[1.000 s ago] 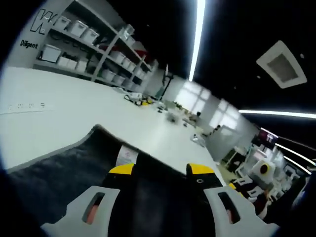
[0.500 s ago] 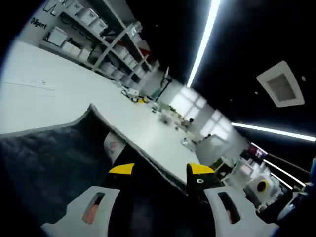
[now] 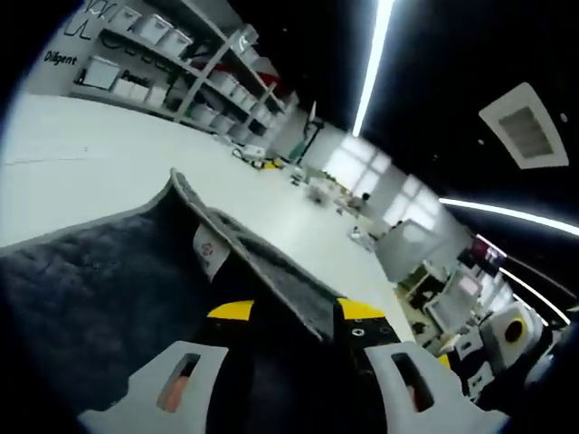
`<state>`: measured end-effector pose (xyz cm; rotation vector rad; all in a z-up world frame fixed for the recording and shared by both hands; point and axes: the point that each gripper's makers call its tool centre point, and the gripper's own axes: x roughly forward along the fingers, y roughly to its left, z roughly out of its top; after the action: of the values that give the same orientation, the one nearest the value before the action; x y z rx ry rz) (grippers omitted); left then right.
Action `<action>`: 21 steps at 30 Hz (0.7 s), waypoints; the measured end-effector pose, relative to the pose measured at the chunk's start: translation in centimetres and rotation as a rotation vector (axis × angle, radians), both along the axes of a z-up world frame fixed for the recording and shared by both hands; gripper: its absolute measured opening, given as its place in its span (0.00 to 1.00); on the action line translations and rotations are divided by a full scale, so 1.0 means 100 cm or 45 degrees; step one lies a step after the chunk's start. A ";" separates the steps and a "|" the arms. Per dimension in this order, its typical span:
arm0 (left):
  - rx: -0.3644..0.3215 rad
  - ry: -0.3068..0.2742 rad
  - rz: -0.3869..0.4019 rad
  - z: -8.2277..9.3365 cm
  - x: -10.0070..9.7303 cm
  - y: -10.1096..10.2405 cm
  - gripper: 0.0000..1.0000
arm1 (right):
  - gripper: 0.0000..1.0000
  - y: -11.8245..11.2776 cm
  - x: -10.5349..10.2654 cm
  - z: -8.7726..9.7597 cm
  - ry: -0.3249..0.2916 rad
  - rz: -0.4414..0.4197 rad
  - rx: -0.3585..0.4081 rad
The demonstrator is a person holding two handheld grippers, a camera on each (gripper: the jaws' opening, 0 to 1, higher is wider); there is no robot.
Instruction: Open the folded towel by lifting each exposed corner and separating the folded layers until the towel lies flat within the target outline without major curled edges
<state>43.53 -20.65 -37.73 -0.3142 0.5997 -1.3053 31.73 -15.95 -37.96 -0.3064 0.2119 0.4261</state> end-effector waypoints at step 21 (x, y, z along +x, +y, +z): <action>0.063 -0.036 0.079 0.004 -0.016 0.044 0.03 | 0.10 0.026 -0.013 0.020 -0.049 0.147 0.053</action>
<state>41.97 -16.23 -37.29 -0.2715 0.5929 -1.2317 30.40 -13.36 -35.97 -0.2867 0.1477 0.5376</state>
